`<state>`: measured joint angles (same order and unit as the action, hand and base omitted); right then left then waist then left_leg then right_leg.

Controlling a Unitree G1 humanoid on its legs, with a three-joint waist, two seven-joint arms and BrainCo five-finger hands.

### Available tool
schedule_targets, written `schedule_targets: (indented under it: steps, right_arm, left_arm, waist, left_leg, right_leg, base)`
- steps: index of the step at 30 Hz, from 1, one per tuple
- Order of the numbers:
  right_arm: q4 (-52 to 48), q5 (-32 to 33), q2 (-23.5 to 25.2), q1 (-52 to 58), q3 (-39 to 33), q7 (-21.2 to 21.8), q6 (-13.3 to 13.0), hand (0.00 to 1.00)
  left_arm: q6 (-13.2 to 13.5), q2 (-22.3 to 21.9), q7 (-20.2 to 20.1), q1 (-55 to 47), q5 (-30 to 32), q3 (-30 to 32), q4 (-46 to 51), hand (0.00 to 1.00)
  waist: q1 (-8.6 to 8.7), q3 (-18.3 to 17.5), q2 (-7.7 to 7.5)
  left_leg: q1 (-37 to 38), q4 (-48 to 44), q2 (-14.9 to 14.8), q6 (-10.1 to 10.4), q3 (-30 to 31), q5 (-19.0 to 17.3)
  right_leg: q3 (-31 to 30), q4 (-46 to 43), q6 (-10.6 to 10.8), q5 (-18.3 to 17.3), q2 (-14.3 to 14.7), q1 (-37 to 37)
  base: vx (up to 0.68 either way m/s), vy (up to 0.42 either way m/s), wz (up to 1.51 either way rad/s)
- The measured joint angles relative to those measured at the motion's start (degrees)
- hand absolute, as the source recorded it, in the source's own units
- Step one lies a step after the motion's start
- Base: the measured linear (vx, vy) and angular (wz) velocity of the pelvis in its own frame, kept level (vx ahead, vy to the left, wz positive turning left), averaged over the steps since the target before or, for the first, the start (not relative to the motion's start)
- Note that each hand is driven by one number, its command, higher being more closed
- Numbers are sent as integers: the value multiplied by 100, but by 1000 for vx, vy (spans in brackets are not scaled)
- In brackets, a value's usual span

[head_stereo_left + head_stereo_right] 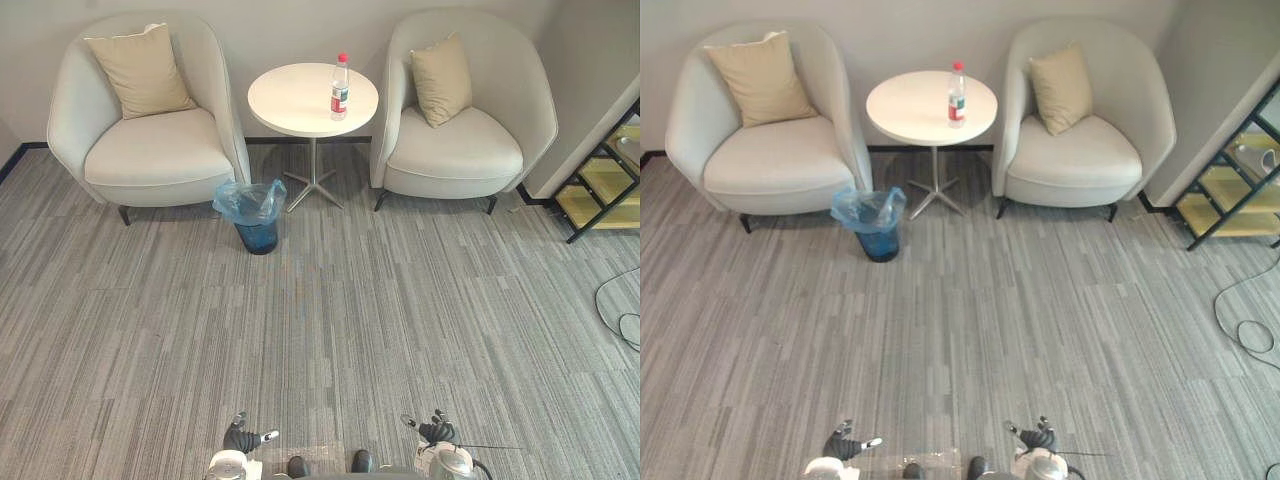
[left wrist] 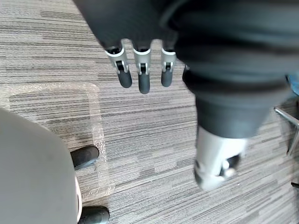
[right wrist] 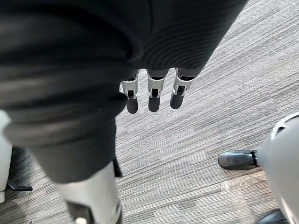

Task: Gather rubbish on tea table into small bin, then transfer packed bag to large trash can.

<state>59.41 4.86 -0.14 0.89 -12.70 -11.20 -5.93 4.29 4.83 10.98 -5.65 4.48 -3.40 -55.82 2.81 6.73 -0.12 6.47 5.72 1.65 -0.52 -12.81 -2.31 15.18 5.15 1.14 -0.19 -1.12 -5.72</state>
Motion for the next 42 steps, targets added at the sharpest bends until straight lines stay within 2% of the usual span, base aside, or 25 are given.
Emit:
schedule_targets:
  steps: [9,26,36,39,41,42]
  right_arm:
    - [1,1,-4,-34,120,6,0,0]
    - [5,38,-24,-40,163,118,21,0]
    - [-8,439,-42,-105,140,157,21,0]
    - [-41,510,-43,-105,111,164,12,0]
    - [-147,542,-40,-64,110,178,5,0]
    - [-173,565,-39,-51,115,184,4,0]
  left_arm:
    - [3,24,-4,53,46,-1,-7,0]
    - [-5,51,-128,147,54,-115,-117,0]
    - [-63,70,-125,280,100,-236,-117,0]
    - [-90,71,-123,298,92,-249,-113,0]
    - [-89,106,-125,343,83,-244,-89,0]
    - [-90,113,-127,342,83,-243,-89,0]
  waist:
    - [-3,106,-52]
    - [-2,126,-49]
    - [19,300,-49]
    - [45,339,-42]
    - [47,405,-70]
    - [47,417,-77]
  left_leg:
    - [8,9,0,-8,-5,6]
    - [20,10,-7,0,-30,0]
    - [-49,9,-29,20,-68,-14]
    - [-77,-167,-77,199,-109,-178]
    - [-332,-1050,-237,276,-166,-682]
    - [-385,-1244,-270,320,-182,-769]
  right_leg:
    - [0,11,0,0,1,-1]
    - [-13,36,-1,-1,3,-6]
    - [-20,-3,-12,-29,23,68]
    - [-35,-229,-57,-244,13,125]
    - [-71,-896,-114,-711,-29,279]
    - [-77,-994,-123,-797,-36,290]
  base:
    - [-18,-6,0]
    - [0,0,0]
    - [0,0,0]
    - [21,-17,-5]
    - [96,-64,-2]
    - [96,-70,7]
